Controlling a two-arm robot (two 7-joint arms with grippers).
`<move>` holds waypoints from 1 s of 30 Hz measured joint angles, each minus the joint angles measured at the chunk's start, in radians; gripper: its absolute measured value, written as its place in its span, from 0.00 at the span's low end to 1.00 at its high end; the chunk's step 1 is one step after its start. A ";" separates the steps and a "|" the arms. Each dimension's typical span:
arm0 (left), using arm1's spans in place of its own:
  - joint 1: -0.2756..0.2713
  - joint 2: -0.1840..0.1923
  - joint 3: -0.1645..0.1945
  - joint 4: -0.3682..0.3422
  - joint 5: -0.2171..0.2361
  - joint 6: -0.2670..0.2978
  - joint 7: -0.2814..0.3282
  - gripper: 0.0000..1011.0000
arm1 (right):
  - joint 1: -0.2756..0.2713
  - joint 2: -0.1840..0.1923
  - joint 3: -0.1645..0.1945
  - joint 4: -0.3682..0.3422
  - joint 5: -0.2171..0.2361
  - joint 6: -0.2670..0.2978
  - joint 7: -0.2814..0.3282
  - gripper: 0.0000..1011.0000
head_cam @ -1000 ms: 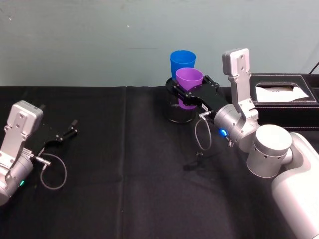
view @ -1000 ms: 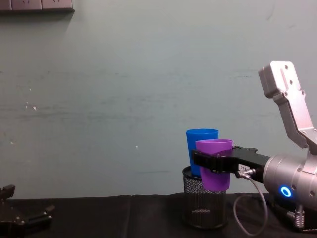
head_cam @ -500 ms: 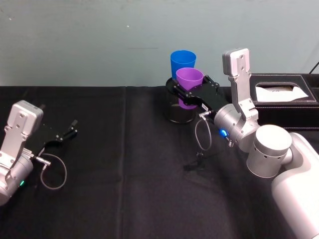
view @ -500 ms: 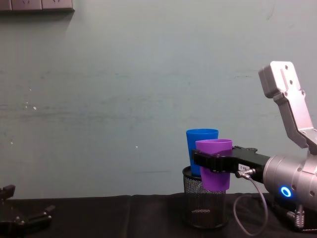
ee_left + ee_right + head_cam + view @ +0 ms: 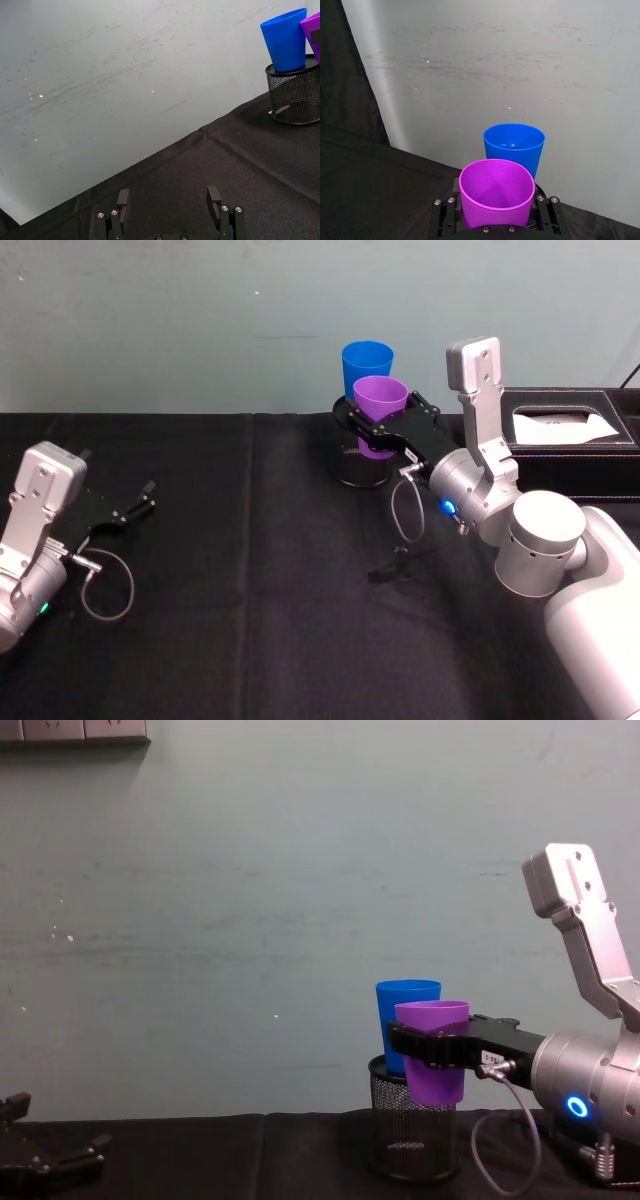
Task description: Pick up one cup with a gripper and tap it against the other cup.
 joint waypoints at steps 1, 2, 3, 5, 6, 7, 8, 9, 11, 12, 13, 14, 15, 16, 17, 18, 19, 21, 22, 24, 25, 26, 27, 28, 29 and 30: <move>0.000 0.000 0.000 0.000 0.000 0.000 0.000 0.99 | 0.000 0.000 0.000 0.000 0.000 0.000 0.000 0.72; 0.000 0.000 0.000 0.000 0.000 0.000 0.000 0.99 | 0.000 0.000 0.000 0.000 0.000 0.000 0.000 0.72; 0.000 0.000 0.000 0.000 0.000 0.000 0.000 0.99 | 0.000 0.000 0.000 0.000 0.000 0.000 0.000 0.72; 0.000 0.000 0.000 0.000 0.000 0.000 0.000 0.99 | 0.000 0.000 0.000 0.000 0.000 0.000 0.000 0.72; 0.000 0.000 0.000 0.000 0.000 0.000 0.000 0.99 | 0.000 0.000 0.000 0.000 0.000 0.000 0.000 0.72; 0.000 0.000 0.000 0.000 0.000 0.000 0.000 0.99 | 0.000 0.000 0.000 0.000 0.000 0.000 0.000 0.72; 0.000 0.000 0.000 0.000 0.000 0.000 0.000 0.99 | 0.000 0.000 0.000 0.000 0.000 0.000 0.000 0.72; 0.000 0.000 0.000 0.000 0.000 0.000 0.000 0.99 | 0.000 0.000 0.000 0.000 0.000 0.000 0.000 0.72; 0.000 0.000 0.000 0.000 0.000 0.000 0.000 0.99 | 0.000 0.000 0.000 0.000 0.000 0.000 0.000 0.72; 0.000 0.000 0.000 0.000 0.000 0.000 0.000 0.99 | 0.000 0.000 0.000 0.000 0.000 0.000 0.000 0.72; 0.000 0.000 0.000 0.000 0.000 0.000 0.000 0.99 | 0.000 0.000 0.000 0.000 0.000 0.000 0.000 0.72; 0.000 0.000 0.000 0.000 0.000 0.000 0.000 0.99 | 0.000 0.000 0.000 0.000 0.000 0.000 0.000 0.72; 0.000 0.000 0.000 0.000 0.000 0.000 0.000 0.99 | 0.000 0.000 0.000 0.000 0.000 0.000 0.000 0.72; 0.000 0.000 0.000 0.000 0.000 0.000 0.000 0.99 | 0.000 0.000 0.000 0.000 0.000 0.000 0.000 0.72; 0.000 0.000 0.000 0.000 0.000 0.000 0.000 0.99 | 0.000 0.000 0.000 0.000 0.000 0.000 0.000 0.72; 0.000 0.000 0.000 0.000 0.000 0.000 0.000 0.99 | 0.000 0.000 0.000 0.000 0.000 0.000 0.000 0.72; 0.000 0.000 0.000 0.000 0.000 0.000 0.000 0.99 | 0.000 0.000 0.000 0.000 0.000 0.000 0.000 0.72; 0.000 0.000 0.000 0.000 0.000 0.000 0.000 0.99 | 0.000 0.000 0.000 0.000 0.000 0.000 0.000 0.72; 0.000 0.000 0.000 0.000 0.000 0.000 0.000 0.99 | 0.000 0.000 0.000 0.000 0.000 0.000 0.000 0.72; 0.000 0.000 0.000 0.000 0.000 0.000 0.000 0.99 | 0.000 0.000 0.000 0.000 0.000 0.000 0.000 0.72; 0.000 0.000 0.000 0.000 0.000 0.000 0.000 0.99 | 0.000 0.000 0.000 0.000 0.000 0.000 0.000 0.72; 0.000 0.000 0.000 0.000 0.000 0.000 0.000 0.99 | 0.000 0.000 0.000 0.000 0.000 0.000 0.000 0.72; 0.000 0.000 0.000 0.000 0.000 0.000 0.000 0.99 | 0.000 0.000 0.000 0.000 0.000 0.000 0.000 0.72; 0.000 0.000 0.000 0.000 0.000 0.000 0.000 0.99 | 0.000 0.000 0.000 0.000 0.000 0.000 0.000 0.72; 0.000 0.000 0.000 0.000 0.000 0.000 0.000 0.99 | 0.000 0.000 0.000 0.000 0.000 0.000 0.000 0.72; 0.000 0.000 0.000 0.000 0.000 0.000 0.000 0.99 | 0.000 0.000 0.000 0.000 0.000 0.000 0.000 0.72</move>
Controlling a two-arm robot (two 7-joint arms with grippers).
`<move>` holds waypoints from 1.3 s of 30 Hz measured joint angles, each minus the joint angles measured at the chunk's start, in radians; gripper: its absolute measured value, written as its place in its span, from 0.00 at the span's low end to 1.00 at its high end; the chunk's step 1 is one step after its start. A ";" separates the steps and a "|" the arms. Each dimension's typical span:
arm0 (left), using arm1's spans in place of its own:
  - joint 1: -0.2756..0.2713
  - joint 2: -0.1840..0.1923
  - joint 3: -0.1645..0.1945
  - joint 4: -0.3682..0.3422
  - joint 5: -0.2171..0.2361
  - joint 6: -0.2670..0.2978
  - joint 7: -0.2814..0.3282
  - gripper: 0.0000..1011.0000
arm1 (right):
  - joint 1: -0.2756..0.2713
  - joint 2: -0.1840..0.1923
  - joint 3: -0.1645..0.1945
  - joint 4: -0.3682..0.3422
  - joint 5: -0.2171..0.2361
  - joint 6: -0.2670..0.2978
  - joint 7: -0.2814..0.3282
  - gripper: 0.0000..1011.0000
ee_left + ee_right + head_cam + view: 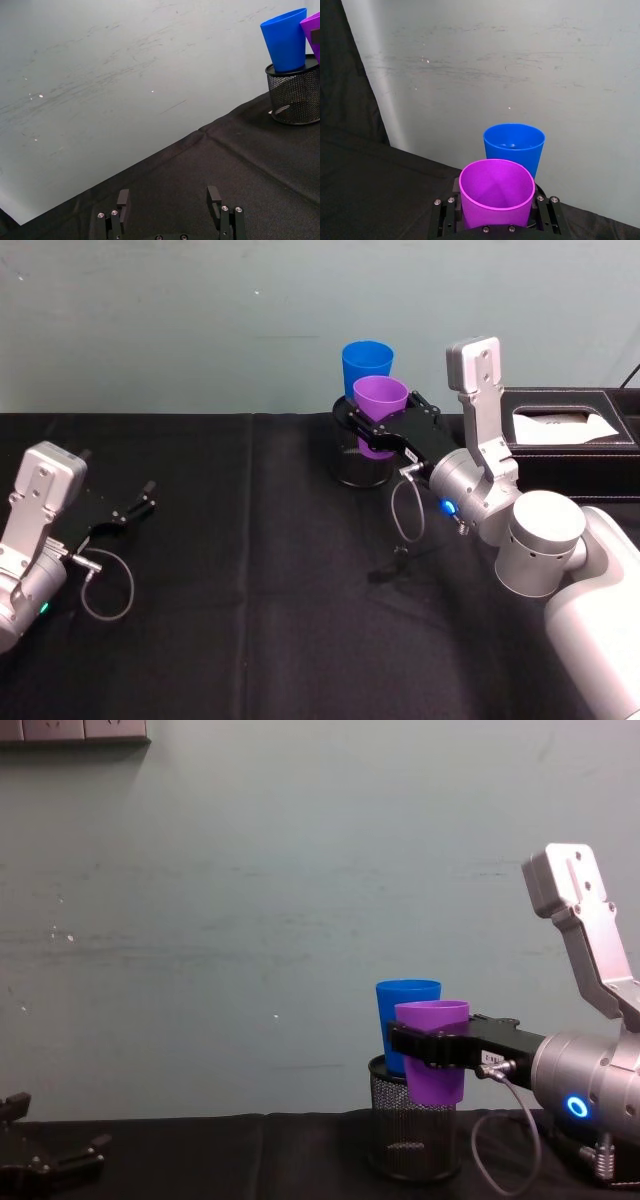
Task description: Pick up one cup with a gripper and tap it against the other cup.
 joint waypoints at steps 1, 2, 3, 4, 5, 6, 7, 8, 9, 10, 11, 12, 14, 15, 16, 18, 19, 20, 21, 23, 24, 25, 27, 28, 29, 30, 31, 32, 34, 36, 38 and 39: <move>0.000 0.000 0.000 0.000 0.000 0.000 0.000 0.99 | 0.000 0.000 0.000 0.000 0.000 0.000 0.000 0.72; 0.000 0.000 0.000 0.000 0.000 0.000 0.000 0.99 | 0.000 0.000 0.000 0.000 0.000 0.000 0.000 0.72; 0.000 0.000 0.000 0.000 0.000 0.000 0.000 0.99 | 0.000 0.000 0.000 0.000 0.000 0.000 0.000 0.72; 0.000 0.000 0.000 0.000 0.000 0.000 0.000 0.99 | 0.000 0.000 0.000 0.000 0.000 0.000 0.000 0.72; 0.000 0.000 0.000 0.000 0.000 0.000 0.000 0.99 | 0.000 0.000 0.000 0.000 0.000 0.000 0.000 0.72; 0.000 0.000 0.000 0.000 0.000 0.000 0.000 0.99 | 0.000 0.000 0.000 0.000 0.000 0.000 0.000 0.72; 0.000 0.000 0.000 0.000 0.000 0.000 0.000 0.99 | 0.000 0.000 0.000 0.000 0.000 0.000 0.000 0.72; 0.000 0.000 0.000 0.000 0.000 0.000 0.000 0.99 | 0.000 0.000 0.000 0.000 0.000 0.000 0.000 0.72; 0.000 0.000 0.000 0.000 0.000 0.000 0.000 0.99 | 0.000 0.000 0.000 0.000 0.000 0.000 0.000 0.72; 0.000 0.000 0.000 0.000 0.000 0.000 0.000 0.99 | 0.000 0.000 0.000 0.000 0.000 0.000 0.000 0.72; 0.000 0.000 0.000 0.000 0.000 0.000 0.000 0.99 | 0.000 0.000 0.000 0.000 0.000 0.000 0.000 0.72; 0.000 0.000 0.000 0.000 0.000 0.000 0.000 0.99 | 0.000 0.000 0.000 0.000 0.000 0.000 0.000 0.72; 0.000 0.000 0.000 0.000 0.000 0.000 0.000 0.99 | 0.000 0.000 0.000 0.000 0.000 0.000 0.000 0.72; 0.000 0.000 0.000 0.000 0.000 0.000 0.000 0.99 | 0.000 0.000 0.000 0.000 0.000 0.000 0.000 0.72; 0.000 0.000 0.000 0.000 0.000 0.000 0.000 0.99 | 0.000 0.000 0.000 0.000 0.000 0.000 0.000 0.72; 0.000 0.000 0.000 0.000 0.000 0.000 0.000 0.99 | 0.000 0.000 0.000 0.000 0.000 0.000 0.000 0.72; 0.000 0.000 0.000 0.000 0.000 0.000 0.000 0.99 | 0.000 0.000 0.000 0.000 0.000 0.000 0.000 0.72; 0.000 0.000 0.000 0.000 0.000 0.000 0.000 0.99 | 0.000 0.000 0.000 0.000 0.000 0.000 0.000 0.72; 0.000 0.000 0.000 0.000 0.000 0.000 0.000 0.99 | 0.000 0.000 0.000 0.000 0.000 0.000 0.000 0.72; 0.000 0.000 0.000 0.000 0.000 0.000 0.000 0.99 | 0.000 0.000 0.000 0.000 0.000 0.000 0.000 0.72; 0.000 0.000 0.000 0.000 0.000 0.000 0.000 0.99 | 0.000 0.000 0.000 0.000 0.000 0.000 0.000 0.72; 0.000 0.000 0.000 0.000 0.000 0.000 0.000 0.99 | 0.000 0.000 0.000 0.000 0.000 0.000 0.000 0.72; 0.000 0.000 0.000 0.000 0.000 0.000 0.000 0.99 | 0.000 0.000 0.000 0.000 0.000 0.000 0.000 0.72; 0.000 0.000 0.000 0.000 0.000 0.000 0.000 0.99 | 0.000 0.000 0.000 0.000 0.000 0.000 0.000 0.72; 0.000 0.000 0.000 0.000 0.000 0.000 0.000 0.99 | 0.000 0.000 0.000 0.000 0.000 0.000 0.000 0.72; 0.000 0.000 0.000 0.000 0.000 0.000 0.000 0.99 | 0.000 0.000 0.000 0.000 0.000 0.000 0.000 0.72; 0.000 0.000 0.000 0.000 0.000 0.000 0.000 0.99 | 0.000 0.000 0.000 0.000 0.000 0.000 0.000 0.72; 0.000 0.000 0.000 0.000 0.000 0.000 0.000 0.99 | 0.000 0.000 0.000 0.000 0.000 0.000 0.000 0.72; 0.000 0.000 0.000 0.000 0.000 0.000 0.000 0.99 | 0.000 0.000 0.000 0.000 0.000 0.000 0.000 0.72; 0.000 0.000 0.000 0.000 0.000 0.000 0.000 0.99 | 0.000 0.000 0.000 0.000 0.000 0.000 0.000 0.72; 0.000 0.000 0.000 0.000 0.000 0.000 0.000 0.99 | 0.000 0.000 0.000 0.000 0.000 0.000 0.000 0.72; 0.000 0.000 0.000 0.000 0.000 0.000 0.000 0.99 | 0.000 0.000 0.000 0.000 0.000 0.000 0.000 0.72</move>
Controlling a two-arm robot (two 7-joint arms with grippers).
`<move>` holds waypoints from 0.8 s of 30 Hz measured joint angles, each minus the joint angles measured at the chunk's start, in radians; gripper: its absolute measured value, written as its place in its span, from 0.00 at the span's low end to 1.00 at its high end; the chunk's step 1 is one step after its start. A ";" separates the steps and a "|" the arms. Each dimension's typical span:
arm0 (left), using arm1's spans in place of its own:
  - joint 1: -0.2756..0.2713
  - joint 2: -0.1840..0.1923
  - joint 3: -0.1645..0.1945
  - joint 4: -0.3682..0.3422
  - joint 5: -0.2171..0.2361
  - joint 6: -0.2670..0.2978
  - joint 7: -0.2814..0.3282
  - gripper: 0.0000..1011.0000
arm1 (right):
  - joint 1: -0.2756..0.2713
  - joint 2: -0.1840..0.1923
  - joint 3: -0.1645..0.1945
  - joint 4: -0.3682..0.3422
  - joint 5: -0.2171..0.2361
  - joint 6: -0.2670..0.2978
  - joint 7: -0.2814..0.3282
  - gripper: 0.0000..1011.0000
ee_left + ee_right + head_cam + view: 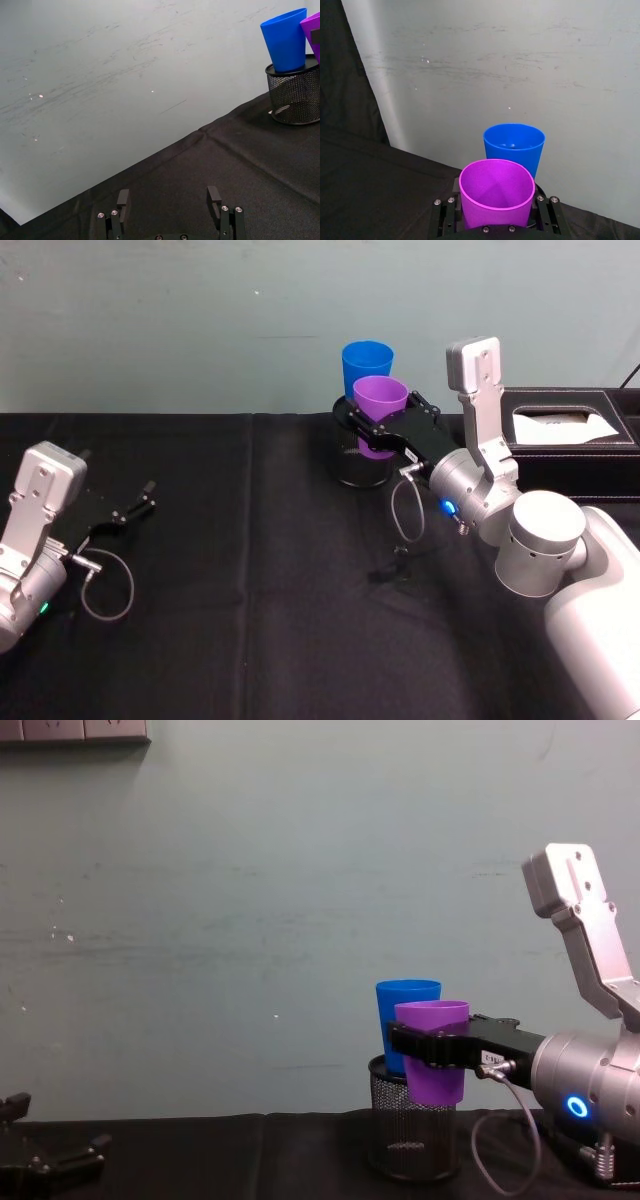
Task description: Pick up one cup with a gripper and tap it against the other cup.
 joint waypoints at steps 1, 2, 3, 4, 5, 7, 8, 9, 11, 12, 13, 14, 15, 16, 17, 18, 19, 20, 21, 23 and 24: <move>0.000 0.000 0.000 0.000 0.000 0.000 0.000 0.99 | 0.000 0.000 0.000 0.000 0.000 0.000 0.000 0.72; 0.000 0.000 0.000 0.000 0.000 0.000 0.000 0.99 | 0.000 0.000 0.000 0.000 0.000 0.000 0.000 0.72; 0.000 0.000 0.000 0.000 0.000 0.000 0.000 0.99 | 0.000 0.000 0.000 0.000 0.000 0.000 0.000 0.72; 0.000 0.000 0.000 0.000 0.000 0.000 0.000 0.99 | 0.000 0.000 0.000 0.000 0.000 0.000 0.000 0.72; 0.000 0.000 0.000 0.000 0.000 0.000 0.000 0.99 | 0.000 0.000 0.000 0.000 0.000 0.000 0.000 0.72; 0.000 0.000 0.000 0.000 0.000 0.000 0.000 0.99 | 0.000 0.000 0.000 0.000 0.000 0.000 0.000 0.72; 0.000 0.000 0.000 0.000 0.000 0.000 0.000 0.99 | 0.000 0.000 0.000 0.000 0.000 0.000 0.000 0.72; 0.000 0.000 0.000 0.000 0.000 0.000 0.000 0.99 | 0.000 0.000 0.000 0.000 0.000 0.000 0.000 0.72; 0.000 0.000 0.000 0.000 0.000 0.000 0.000 0.99 | 0.000 0.000 0.000 0.000 0.000 0.000 0.000 0.72; 0.000 0.000 0.000 0.000 0.000 0.000 0.000 0.99 | 0.000 0.000 0.000 0.000 0.000 0.000 0.000 0.72; 0.000 0.000 0.000 0.000 0.000 0.000 0.000 0.99 | 0.000 0.000 0.000 0.000 0.000 0.000 0.000 0.72; 0.000 0.000 0.000 0.000 0.000 0.000 0.000 0.99 | 0.000 0.000 0.000 0.000 0.000 0.000 0.000 0.72; 0.000 0.000 0.000 0.000 0.000 0.000 0.000 0.99 | 0.000 0.000 0.000 0.000 0.000 0.000 0.000 0.72; 0.000 0.000 0.000 0.000 0.000 0.000 0.000 0.99 | 0.000 0.000 0.000 0.000 0.000 0.000 0.000 0.72; 0.000 0.000 0.000 0.000 0.000 0.000 0.000 0.99 | 0.000 0.000 0.000 0.000 0.000 0.000 0.000 0.72; 0.000 0.000 0.000 0.000 0.000 0.000 0.000 0.99 | 0.000 0.000 0.000 0.000 0.000 0.000 0.000 0.72; 0.000 0.000 0.000 0.000 0.000 0.000 0.000 0.99 | 0.000 0.000 0.000 0.000 0.000 0.000 0.000 0.72; 0.000 0.000 0.000 0.000 0.000 0.000 0.000 0.99 | 0.000 0.000 0.000 0.000 0.000 0.000 0.000 0.72; 0.000 0.000 0.000 0.000 0.000 0.000 0.000 0.99 | 0.000 0.000 0.000 0.000 0.000 0.000 0.000 0.72; 0.000 0.000 0.000 0.000 0.000 0.000 0.000 0.99 | 0.000 0.000 0.000 0.000 0.000 0.000 0.000 0.72; 0.000 0.000 0.000 0.000 0.000 0.000 0.000 0.99 | 0.000 0.000 0.000 0.000 0.000 0.000 0.000 0.72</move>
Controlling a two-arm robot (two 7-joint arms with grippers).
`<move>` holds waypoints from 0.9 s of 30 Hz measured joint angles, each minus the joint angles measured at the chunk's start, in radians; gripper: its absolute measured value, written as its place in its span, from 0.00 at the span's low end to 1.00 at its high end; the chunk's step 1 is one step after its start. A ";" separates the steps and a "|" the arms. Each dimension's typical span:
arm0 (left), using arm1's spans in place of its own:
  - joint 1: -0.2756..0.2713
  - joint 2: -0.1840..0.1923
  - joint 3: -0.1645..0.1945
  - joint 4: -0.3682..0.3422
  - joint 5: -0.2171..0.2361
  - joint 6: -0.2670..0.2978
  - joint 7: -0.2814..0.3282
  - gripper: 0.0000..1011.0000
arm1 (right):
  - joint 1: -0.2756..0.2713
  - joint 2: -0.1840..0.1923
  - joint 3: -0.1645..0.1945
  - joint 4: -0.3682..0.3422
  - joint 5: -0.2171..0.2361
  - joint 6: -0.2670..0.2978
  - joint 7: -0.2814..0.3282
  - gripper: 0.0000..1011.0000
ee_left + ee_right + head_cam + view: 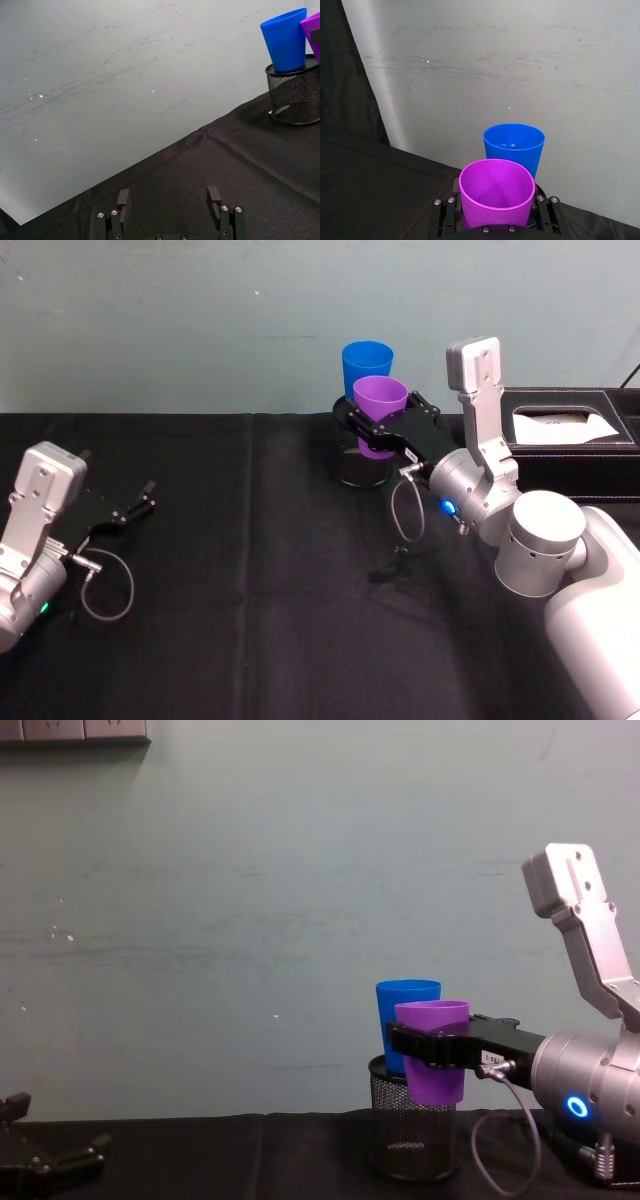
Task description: Pick up one cup with a gripper and tap it against the other cup.
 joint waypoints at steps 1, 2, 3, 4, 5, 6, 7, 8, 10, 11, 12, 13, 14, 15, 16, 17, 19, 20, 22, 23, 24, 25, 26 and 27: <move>0.000 0.000 0.000 0.000 0.000 0.000 0.000 0.99 | 0.000 0.000 0.000 0.000 0.000 0.000 0.000 0.72; 0.000 0.000 0.000 0.000 0.000 0.000 0.000 0.99 | 0.000 0.000 0.000 0.000 0.000 0.000 0.000 0.72; 0.000 0.000 0.000 0.000 0.000 0.000 0.000 0.99 | 0.000 0.000 0.000 0.000 0.000 0.000 0.000 0.72; 0.000 0.000 0.000 0.000 0.000 0.000 0.000 0.99 | 0.000 0.000 0.000 0.000 0.000 0.000 0.000 0.72; 0.000 0.000 0.000 0.000 0.000 0.000 0.000 0.99 | 0.000 0.000 0.000 0.000 0.000 0.000 0.000 0.72; 0.000 0.000 0.000 0.000 0.000 0.000 0.000 0.99 | 0.000 0.000 0.000 0.000 0.000 0.000 0.000 0.72; 0.000 0.000 0.000 0.000 0.000 0.000 0.000 0.99 | 0.000 0.000 0.000 0.000 0.000 0.000 0.000 0.72; 0.000 0.000 0.000 0.000 0.000 0.000 0.000 0.99 | 0.000 0.000 0.000 0.000 0.000 0.000 0.000 0.72; 0.000 0.000 0.000 0.000 0.000 0.000 0.000 0.99 | 0.000 0.000 0.000 0.000 0.000 0.000 0.000 0.72; 0.000 0.000 0.000 0.000 0.000 0.000 0.000 0.99 | 0.000 0.000 0.000 0.000 0.000 0.000 0.000 0.72; 0.000 0.000 0.000 0.000 0.000 0.000 0.000 0.99 | 0.000 0.000 0.000 0.000 0.000 0.000 0.000 0.72; 0.000 0.000 0.000 0.000 0.000 0.000 0.000 0.99 | 0.000 0.000 0.000 0.000 0.000 0.000 0.000 0.72; 0.000 0.000 0.000 0.000 0.000 0.000 0.000 0.99 | 0.000 0.000 0.000 0.000 0.000 0.000 0.000 0.72; 0.000 0.000 0.000 0.000 0.000 0.000 0.000 0.99 | 0.000 0.000 0.000 0.000 0.000 0.000 0.000 0.72; 0.000 0.000 0.000 0.000 0.000 0.000 0.000 0.99 | 0.000 0.000 0.000 0.000 0.000 0.000 0.000 0.72; 0.000 0.000 0.000 0.000 0.000 0.000 0.000 0.99 | 0.000 0.000 0.000 0.000 0.000 0.000 0.000 0.72; 0.000 0.000 0.000 0.000 0.000 0.000 0.000 0.99 | 0.000 0.000 0.000 0.000 0.000 0.000 0.000 0.72; 0.000 0.000 0.000 0.000 0.000 0.000 0.000 0.99 | 0.000 0.000 0.000 0.000 0.000 0.000 0.000 0.72; 0.000 0.000 0.000 0.000 0.000 0.000 0.000 0.99 | 0.000 0.000 0.000 0.000 0.000 0.000 0.000 0.72; 0.000 0.000 0.000 0.000 0.000 0.000 0.000 0.99 | 0.000 0.000 0.000 0.000 0.000 0.000 0.000 0.72; 0.000 0.000 0.000 0.000 0.000 0.000 0.000 0.99 | 0.000 0.000 0.000 0.000 0.000 0.000 0.000 0.72; 0.000 0.000 0.000 0.000 0.000 0.000 0.000 0.99 | 0.000 0.000 0.000 0.000 0.000 0.000 0.000 0.72; 0.000 0.000 0.000 0.000 0.000 0.000 0.000 0.99 | 0.000 0.000 0.000 0.000 0.000 0.000 0.000 0.72; 0.000 0.000 0.000 0.000 0.000 0.000 0.000 0.99 | 0.000 0.000 0.000 0.000 0.000 0.000 0.000 0.72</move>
